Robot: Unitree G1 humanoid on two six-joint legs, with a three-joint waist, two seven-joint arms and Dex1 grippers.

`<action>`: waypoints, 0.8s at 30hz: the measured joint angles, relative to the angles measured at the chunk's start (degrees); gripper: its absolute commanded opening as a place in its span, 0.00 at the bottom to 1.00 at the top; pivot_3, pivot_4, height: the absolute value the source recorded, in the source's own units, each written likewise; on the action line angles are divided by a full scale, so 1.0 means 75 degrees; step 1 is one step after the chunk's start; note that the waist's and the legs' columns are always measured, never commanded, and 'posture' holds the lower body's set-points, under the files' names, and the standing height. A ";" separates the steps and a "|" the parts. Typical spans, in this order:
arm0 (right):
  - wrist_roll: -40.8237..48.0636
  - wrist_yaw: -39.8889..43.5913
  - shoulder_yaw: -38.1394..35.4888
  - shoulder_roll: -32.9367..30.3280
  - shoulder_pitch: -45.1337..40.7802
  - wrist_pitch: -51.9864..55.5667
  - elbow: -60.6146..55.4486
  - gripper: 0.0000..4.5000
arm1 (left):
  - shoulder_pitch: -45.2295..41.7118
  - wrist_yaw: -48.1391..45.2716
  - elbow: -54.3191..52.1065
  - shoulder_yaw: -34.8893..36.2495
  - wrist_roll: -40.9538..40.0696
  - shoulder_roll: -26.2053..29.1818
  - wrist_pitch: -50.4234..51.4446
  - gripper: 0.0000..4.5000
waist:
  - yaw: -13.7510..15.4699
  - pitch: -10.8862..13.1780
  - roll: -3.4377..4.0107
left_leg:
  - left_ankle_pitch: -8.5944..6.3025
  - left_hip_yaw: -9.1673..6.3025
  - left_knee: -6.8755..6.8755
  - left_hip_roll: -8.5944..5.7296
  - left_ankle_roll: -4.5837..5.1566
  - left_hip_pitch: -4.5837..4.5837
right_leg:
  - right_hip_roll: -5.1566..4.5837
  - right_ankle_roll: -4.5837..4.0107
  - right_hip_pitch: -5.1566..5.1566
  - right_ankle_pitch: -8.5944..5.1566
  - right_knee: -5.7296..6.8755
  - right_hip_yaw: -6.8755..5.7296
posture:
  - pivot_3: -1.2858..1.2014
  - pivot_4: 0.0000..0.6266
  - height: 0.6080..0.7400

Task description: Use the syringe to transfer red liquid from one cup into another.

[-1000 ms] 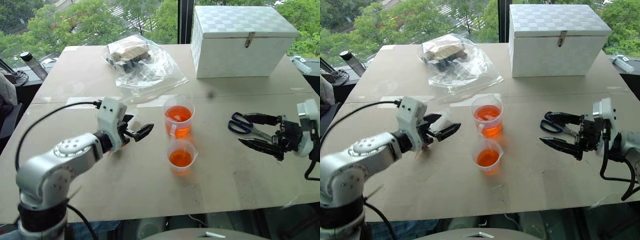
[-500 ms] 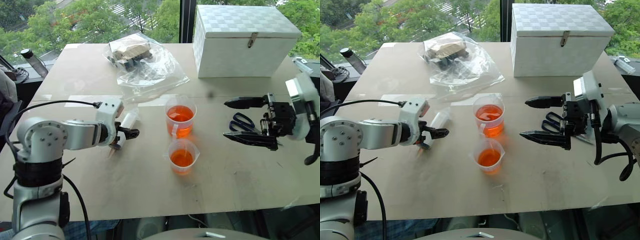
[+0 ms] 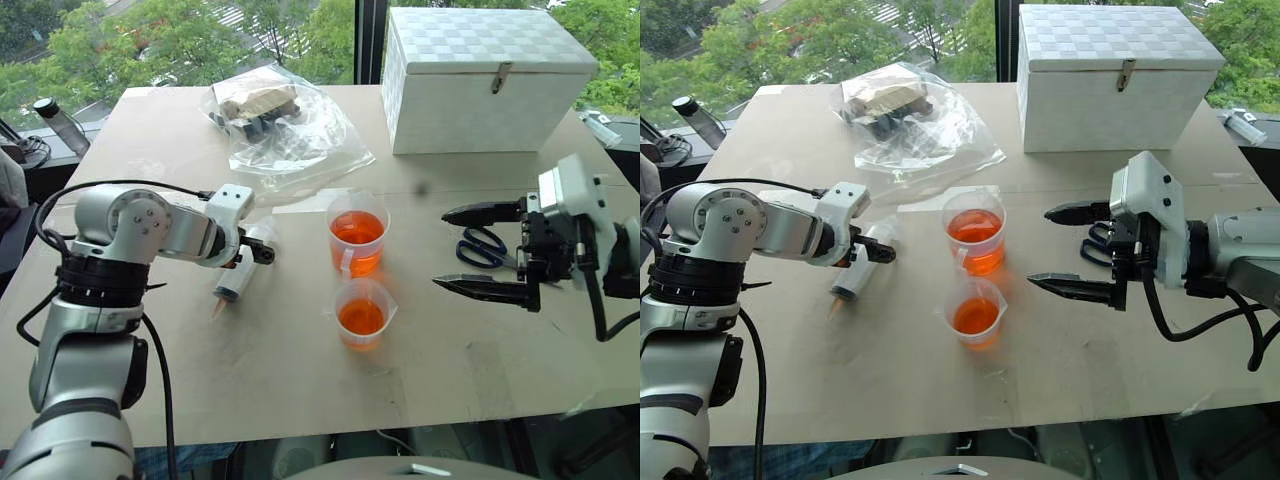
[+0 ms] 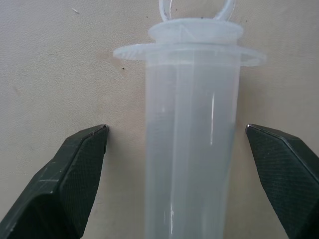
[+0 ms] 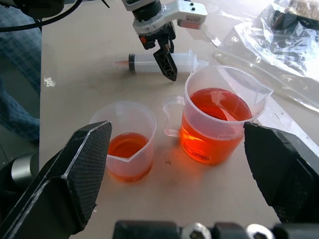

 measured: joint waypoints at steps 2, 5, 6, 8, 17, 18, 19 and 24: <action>0.0369 -0.0233 -0.0046 0.0055 -0.0155 0.0004 -0.0064 0.99 | -0.0033 -0.0187 0.0003 -0.0072 0.0120 0.0023 -0.0002 1.00 | 0.0000 0.0000 0.0000 | 0.0001 -0.0001 0.0000 0.0000 -0.0001 0.0000 | 0.0000 0.0000 0.0000 0.0000 0.0001 0.0000 | 0.52 0.24 1.00; 0.0900 -0.0460 -0.0055 0.0156 -0.0332 -0.0009 -0.0140 0.99 | -0.0057 -0.0416 0.0004 -0.0137 0.0236 0.0078 -0.0005 1.00 | -0.0002 0.0000 0.0000 | 0.0001 -0.0001 0.0000 0.0000 -0.0001 0.0000 | -0.0001 0.0000 0.0000 0.0000 0.0001 0.0000 | 0.52 0.24 1.00; 0.1049 -0.0518 -0.0057 0.0181 -0.0401 -0.0018 -0.0139 0.99 | -0.0068 -0.0465 0.0002 -0.0168 0.0266 0.0091 -0.0005 1.00 | -0.0002 0.0000 0.0000 | 0.0001 -0.0001 0.0000 0.0000 -0.0001 0.0000 | -0.0002 0.0000 0.0000 0.0000 0.0000 0.0001 | 0.52 0.24 1.00; 0.1320 -0.0677 -0.0058 0.0192 -0.0594 -0.0028 -0.0129 0.99 | -0.0082 -0.0567 -0.0017 -0.0231 0.0339 0.0106 -0.0009 1.00 | -0.0001 0.0000 0.0000 | 0.0001 -0.0001 0.0000 0.0000 -0.0001 0.0000 | -0.0002 0.0000 0.0000 0.0000 0.0000 0.0000 | 0.52 0.24 1.00; 0.1362 -0.0820 -0.0050 0.0192 -0.0636 -0.0044 -0.0037 0.99 | -0.0072 -0.0701 -0.0133 -0.0295 0.0418 0.0142 -0.0014 1.00 | -0.0002 0.0000 0.0000 | 0.0000 -0.0001 0.0000 0.0000 0.0000 -0.0002 | -0.0003 0.0000 -0.0001 0.0000 0.0001 0.0001 | 0.52 0.24 1.00; 0.1350 -0.0825 -0.0032 0.0192 -0.0636 -0.0062 -0.0037 1.00 | -0.0072 -0.0706 -0.0151 -0.0300 0.0421 0.0142 -0.0013 0.94 | -0.0002 0.0000 0.0000 | 0.0000 -0.0001 0.0000 0.0000 0.0000 -0.0003 | -0.0003 0.0000 -0.0002 0.0000 0.0000 0.0001 | 0.52 0.24 1.00; 0.1340 -0.0830 -0.0024 0.0192 -0.0636 -0.0070 -0.0038 1.00 | -0.0072 -0.0708 -0.0158 -0.0301 0.0428 0.0142 -0.0013 0.88 | -0.0001 0.0000 0.0000 | 0.0000 -0.0001 0.0000 0.0000 0.0000 -0.0004 | -0.0003 0.0000 -0.0002 0.0000 0.0000 0.0001 | 0.52 0.24 1.00; 0.1294 -0.0858 -0.0021 0.0193 -0.0628 -0.0150 -0.0040 1.00 | -0.0072 -0.0724 -0.0235 -0.0299 0.0578 0.0082 -0.0008 0.49 | -0.0001 0.0000 -0.0001 | 0.0000 -0.0002 0.0000 0.0000 0.0000 -0.0005 | -0.0003 0.0000 -0.0003 0.0000 0.0000 0.0001 | 0.52 0.24 1.00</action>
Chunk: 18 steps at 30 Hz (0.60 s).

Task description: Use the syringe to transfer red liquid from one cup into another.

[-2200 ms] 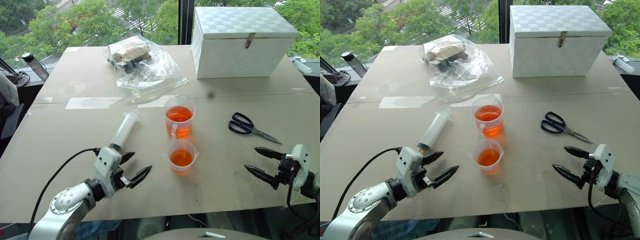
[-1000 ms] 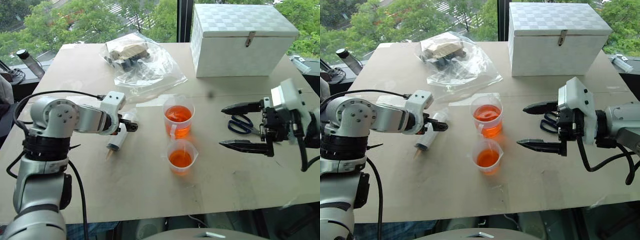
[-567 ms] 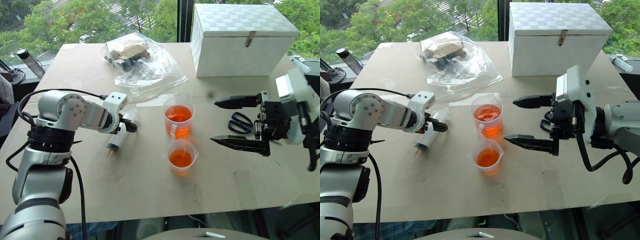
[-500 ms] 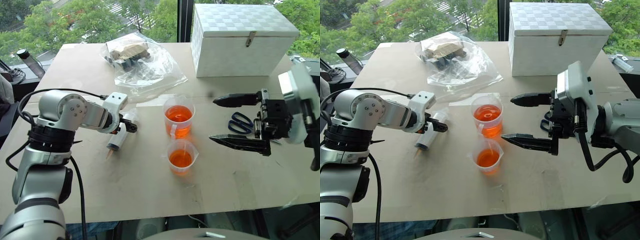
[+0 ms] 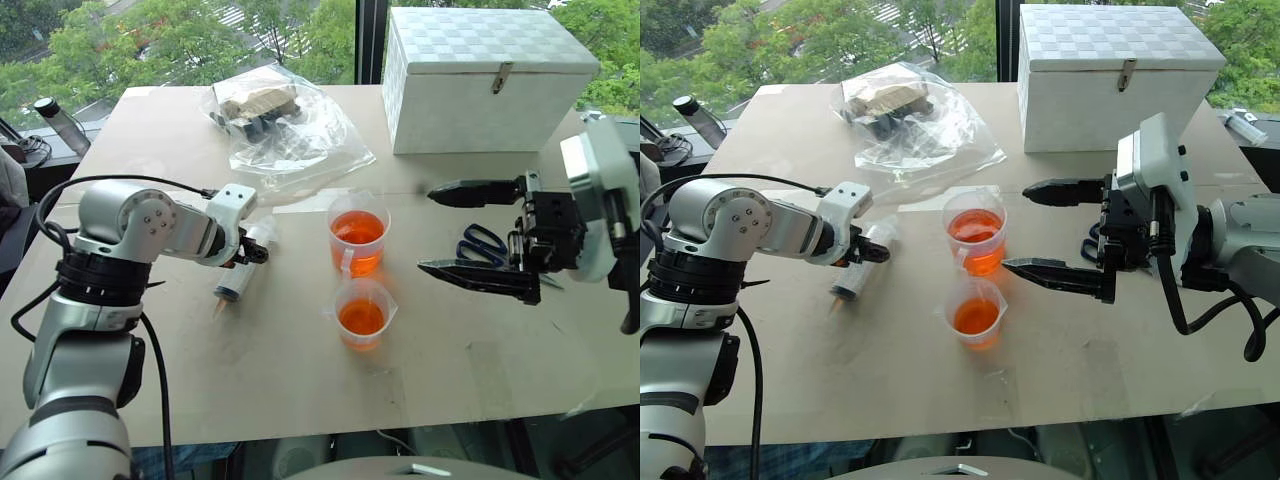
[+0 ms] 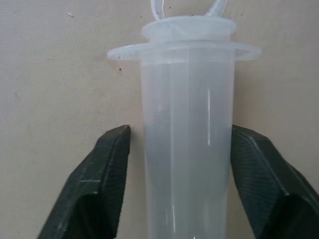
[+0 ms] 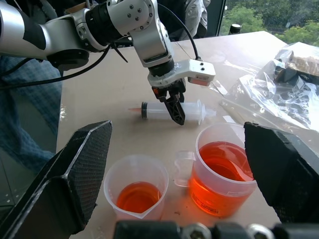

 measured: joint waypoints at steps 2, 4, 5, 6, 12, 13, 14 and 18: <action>-0.0019 -0.0007 0.0000 0.0000 0.0007 -0.0023 0.0000 1.00 | 0.0000 0.0028 -0.0008 0.0054 0.0064 -0.0061 0.0006 0.49 | 0.0000 0.0000 0.0000 | 0.0000 0.0000 0.0000 0.0000 0.0000 0.0000 | 0.0000 0.0000 0.0000 0.0000 0.0001 0.0000 | 0.52 0.24 1.00; -0.0070 -0.0056 -0.0001 0.0000 0.0046 -0.0036 0.0010 1.00 | 0.0001 0.0086 -0.0047 0.0250 0.0189 -0.0182 0.0010 0.49 | 0.0001 0.0001 -0.0002 | 0.0000 -0.0001 0.0000 0.0000 0.0000 -0.0001 | 0.0000 0.0000 -0.0001 0.0000 0.0001 -0.0001 | 0.52 0.24 1.00; -0.0091 -0.0141 -0.0008 0.0021 0.0114 -0.0042 0.0041 1.00 | 0.0001 0.0132 -0.0158 0.0399 0.0320 -0.0258 0.0009 0.49 | 0.0002 0.0003 -0.0006 | 0.0000 -0.0001 0.0001 0.0000 0.0000 -0.0003 | 0.0000 0.0000 -0.0001 0.0000 0.0000 -0.0001 | 0.52 0.24 1.00; -0.0104 -0.0280 -0.0056 0.0141 0.0281 -0.0069 0.0135 1.00 | 0.0001 0.0194 -0.0302 0.0670 0.0446 -0.0345 0.0009 0.49 | 0.0003 0.0005 -0.0016 | 0.0000 -0.0002 0.0001 0.0000 0.0000 -0.0006 | 0.0000 0.0000 -0.0002 0.0000 -0.0001 -0.0002 | 0.52 0.24 1.00; -0.0731 -0.0456 -0.0097 0.0686 0.1075 -0.0245 0.0710 1.00 | 0.0134 0.0152 -0.1382 0.2571 0.0882 -0.1096 -0.0311 0.49 | 0.0005 0.0004 -0.0021 | 0.0003 0.0003 0.0045 0.0000 -0.0002 -0.0110 | 0.0001 0.0003 -0.0112 0.0001 0.0052 -0.0001 | 0.52 0.24 1.00; -0.0764 -0.0468 -0.0097 0.0772 0.1075 -0.0273 0.0775 1.00 | 0.0160 0.0054 -0.1562 0.2732 0.0864 -0.1200 -0.0397 0.49 | 0.0002 0.0004 -0.0021 | 0.0004 0.0006 0.0044 0.0000 -0.0003 -0.0110 | 0.0003 0.0003 -0.0114 0.0001 0.0055 -0.0001 | 0.52 0.24 1.00; -0.0843 -0.0476 -0.0071 0.0902 0.1036 -0.0339 0.0859 1.00 | 0.0205 -0.0192 -0.1819 0.2771 0.0838 -0.1179 -0.0564 0.49 | -0.0009 0.0004 -0.0021 | 0.0005 0.0006 0.0044 0.0000 -0.0005 -0.0109 | 0.0005 0.0003 -0.0115 0.0001 0.0057 0.0000 | 0.52 0.24 1.00; -0.1192 -0.0559 0.0085 0.1374 0.0606 -0.0505 0.1315 1.00 | 0.0089 -0.1074 -0.2231 0.3000 0.0943 -0.1356 -0.1874 0.49 | -0.0003 0.0004 -0.0022 | 0.0009 0.0009 0.0052 0.0000 -0.0010 -0.0101 | 0.0008 0.0002 -0.0114 0.0001 0.0074 0.0001 | 0.52 0.24 1.00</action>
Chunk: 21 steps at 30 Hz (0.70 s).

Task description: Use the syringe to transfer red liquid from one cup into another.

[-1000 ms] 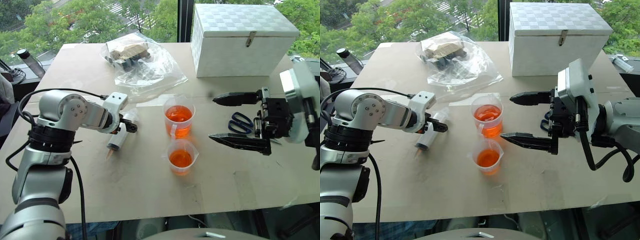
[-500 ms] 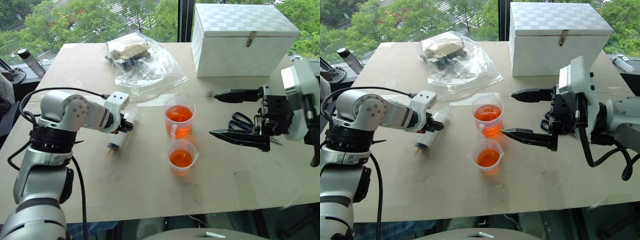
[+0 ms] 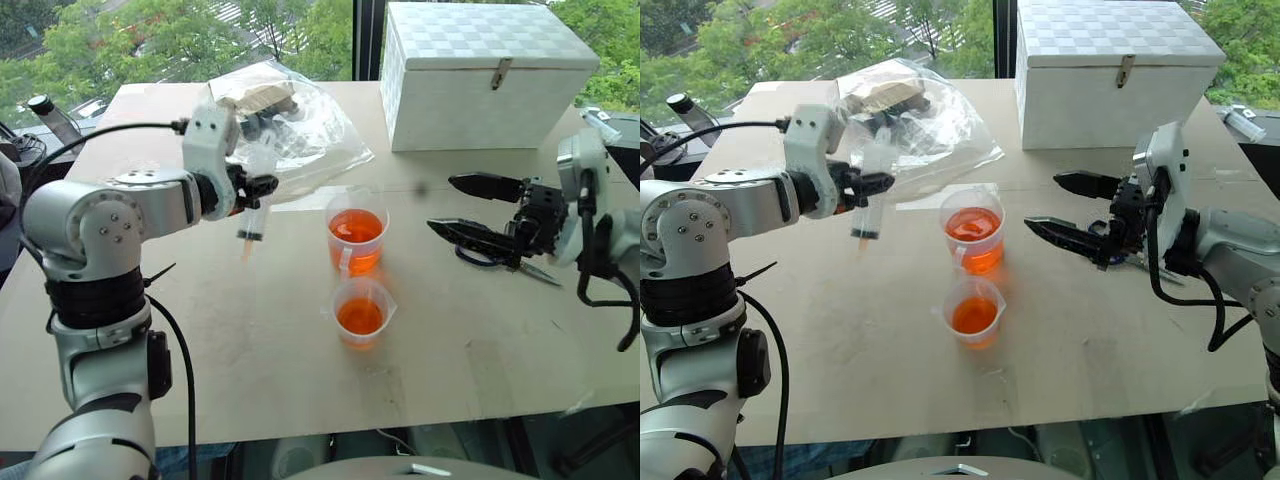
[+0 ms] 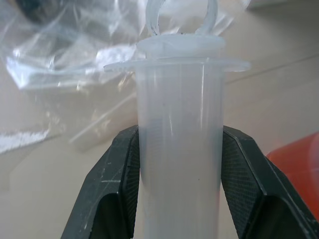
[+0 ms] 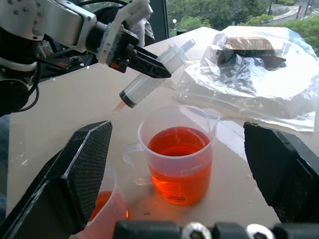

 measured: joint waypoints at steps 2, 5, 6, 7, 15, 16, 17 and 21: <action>-0.0026 -0.0106 -0.0014 0.0165 -0.0239 -0.0029 0.0162 1.00 | -0.0101 -0.0518 -0.0003 -0.0052 0.0263 -0.0118 -0.1061 0.49 | 0.0014 0.0000 0.0001 | 0.0000 0.0002 0.0003 0.0000 0.0000 0.0004 | 0.0001 0.0000 0.0002 0.0000 0.0005 0.0002 | 0.52 0.24 1.00; -0.0018 -0.0367 -0.0014 0.0416 -0.0626 -0.0016 0.0434 1.00 | -0.0347 -0.1420 -0.0009 -0.0042 0.0424 -0.0776 -0.2759 0.49 | 0.0044 0.0000 0.0000 | 0.0000 0.0000 0.0013 -0.0002 0.0000 -0.0004 | -0.0002 0.0000 0.0004 0.0000 0.0002 -0.0002 | 0.52 0.24 1.00; -0.0025 -0.0426 -0.0014 0.0456 -0.0742 -0.0015 0.0457 1.00 | -0.0350 -0.1676 -0.0015 -0.0068 0.0425 -0.0971 -0.3127 0.49 | 0.0029 0.0000 0.0000 | 0.0000 0.0002 0.0014 -0.0003 0.0001 -0.0004 | -0.0003 0.0000 0.0004 0.0000 0.0001 0.0000 | 0.52 0.24 1.00; -0.0026 -0.0461 -0.0012 0.0466 -0.0821 -0.0008 0.0474 1.00 | -0.0343 -0.1825 -0.0014 -0.0096 0.0445 -0.1075 -0.3341 0.49 | 0.0019 0.0000 0.0000 | 0.0000 0.0003 0.0013 -0.0003 0.0001 -0.0005 | -0.0002 0.0000 0.0003 0.0000 0.0001 0.0000 | 0.52 0.24 1.00; -0.0165 -0.1459 0.0104 0.1515 -0.2628 0.0009 0.1267 1.00 | 0.0458 -0.4098 0.0424 -0.1558 0.1465 -0.2305 -0.6568 0.49 | -0.0121 -0.0001 0.0003 | 0.0000 0.0010 0.0011 -0.0001 0.0002 -0.0002 | 0.0005 0.0000 -0.0001 0.0000 0.0021 0.0007 | 0.52 0.24 1.00; -0.0239 -0.1460 0.0127 0.1545 -0.2641 0.0000 0.1332 1.00 | 0.0489 -0.4209 0.0518 -0.1571 0.1531 -0.2361 -0.6738 0.49 | -0.0123 -0.0001 0.0003 | -0.0001 0.0012 0.0011 -0.0002 0.0003 -0.0002 | 0.0005 0.0000 -0.0001 0.0000 0.0021 0.0008 | 0.52 0.24 1.00; -0.0332 -0.1448 0.0178 0.1562 -0.2640 -0.0001 0.1414 1.00 | 0.0526 -0.4341 0.0659 -0.1576 0.1589 -0.2435 -0.6953 0.49 | -0.0123 -0.0001 0.0002 | -0.0001 0.0011 0.0012 -0.0002 0.0004 -0.0003 | 0.0005 0.0000 -0.0001 0.0000 0.0023 0.0007 | 0.52 0.24 1.00; -0.0741 -0.1348 0.0278 0.1584 -0.2660 -0.0013 0.1603 1.00 | 0.0816 -0.4855 0.0881 -0.1582 0.1710 -0.2543 -0.7439 0.49 | -0.0139 -0.0001 0.0003 | -0.0001 0.0008 0.0011 -0.0001 0.0005 -0.0004 | 0.0005 0.0000 -0.0002 0.0000 0.0033 0.0007 | 0.52 0.24 1.00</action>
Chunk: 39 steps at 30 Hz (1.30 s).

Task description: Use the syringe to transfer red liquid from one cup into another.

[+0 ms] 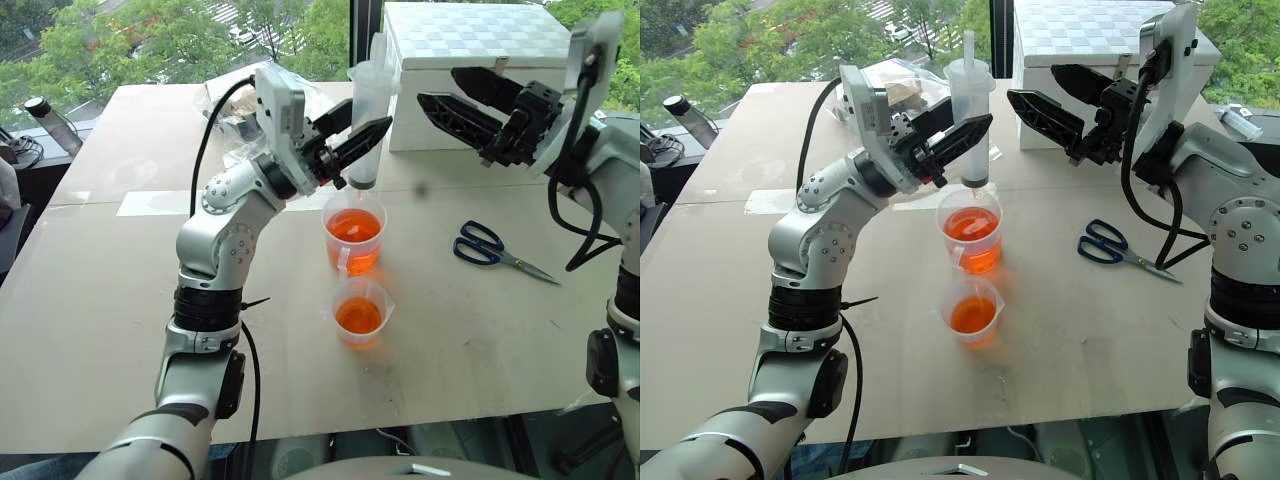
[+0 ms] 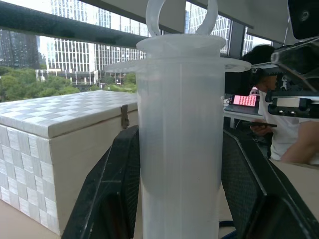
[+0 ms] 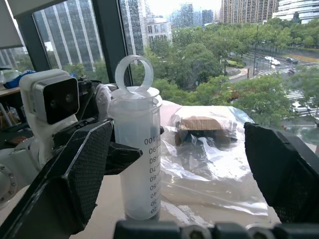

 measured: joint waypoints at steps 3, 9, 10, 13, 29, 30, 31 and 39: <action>-0.0207 0.0052 0.0018 0.0062 -0.0078 -0.0032 0.0012 1.00 | 0.0401 -0.0426 -0.0062 0.0027 -0.0140 -0.0003 -0.0065 0.49 | -0.0028 0.0000 0.0001 | 0.0000 -0.0001 -0.0002 0.0001 0.0000 0.0000 | 0.0000 0.0000 0.0000 0.0000 0.0000 0.0000 | 0.52 0.24 1.00; -0.0963 0.0313 0.0403 0.0348 -0.0078 -0.0256 0.0049 1.00 | 0.1012 -0.0967 -0.0091 0.0026 -0.0346 -0.0048 -0.0188 0.49 | -0.0042 0.0000 0.0001 | 0.0000 -0.0003 -0.0001 0.0001 0.0000 0.0004 | 0.0001 0.0000 -0.0002 0.0000 -0.0002 0.0000 | 0.52 0.24 1.00; -0.1050 0.0363 0.0471 0.0383 -0.0078 -0.0288 0.0103 1.00 | 0.1061 -0.1061 -0.0083 0.0026 -0.0345 -0.0050 -0.0262 0.49 | -0.0039 0.0000 0.0001 | 0.0000 -0.0003 -0.0001 0.0001 0.0000 0.0004 | 0.0001 0.0000 -0.0002 0.0000 -0.0002 0.0000 | 0.52 0.24 1.00; -0.1302 0.0578 0.0626 0.0431 -0.0087 -0.0351 0.0264 1.00 | 0.1066 -0.1102 -0.0068 0.0046 -0.0336 -0.0062 -0.0436 0.49 | -0.0011 -0.0001 0.0001 | -0.0001 -0.0004 0.0003 0.0001 0.0001 0.0003 | -0.0001 0.0000 -0.0001 0.0000 -0.0003 -0.0003 | 0.52 0.24 1.00; -0.2311 0.1783 0.1197 0.0912 -0.0579 -0.0843 0.0900 1.00 | 0.1229 -0.1733 0.0448 0.0033 -0.0150 0.0067 -0.0946 0.49 | -0.0031 -0.0001 0.0002 | 0.0000 -0.0006 0.0002 0.0001 0.0001 0.0003 | 0.0002 0.0000 -0.0002 0.0000 0.0000 -0.0006 | 0.52 0.24 1.00; -0.2339 0.1838 0.1210 0.0936 -0.0579 -0.0843 0.0903 1.00 | 0.1227 -0.1788 0.0489 0.0033 -0.0103 0.0085 -0.0983 0.49 | -0.0033 -0.0001 0.0002 | 0.0000 -0.0006 0.0002 0.0001 0.0001 0.0003 | 0.0002 0.0000 -0.0002 0.0000 0.0000 -0.0006 | 0.52 0.24 1.00; -0.2353 0.1953 0.1214 0.0972 -0.0580 -0.0847 0.0909 1.00 | 0.1192 -0.1838 0.0575 0.0033 -0.0087 0.0084 -0.1035 0.49 | -0.0034 -0.0001 0.0002 | 0.0000 -0.0006 0.0002 0.0001 0.0001 0.0003 | 0.0002 0.0000 -0.0002 0.0000 0.0000 -0.0006 | 0.52 0.24 1.00; -0.2803 0.2316 0.1471 0.1273 -0.0964 -0.1002 0.1292 1.00 | 0.0844 -0.2398 0.1145 0.0032 -0.0032 0.0171 -0.1200 0.49 | -0.0052 -0.0001 0.0003 | 0.0000 -0.0007 0.0002 0.0001 0.0000 0.0005 | 0.0004 0.0000 -0.0003 0.0000 0.0001 -0.0007 | 0.52 0.24 1.00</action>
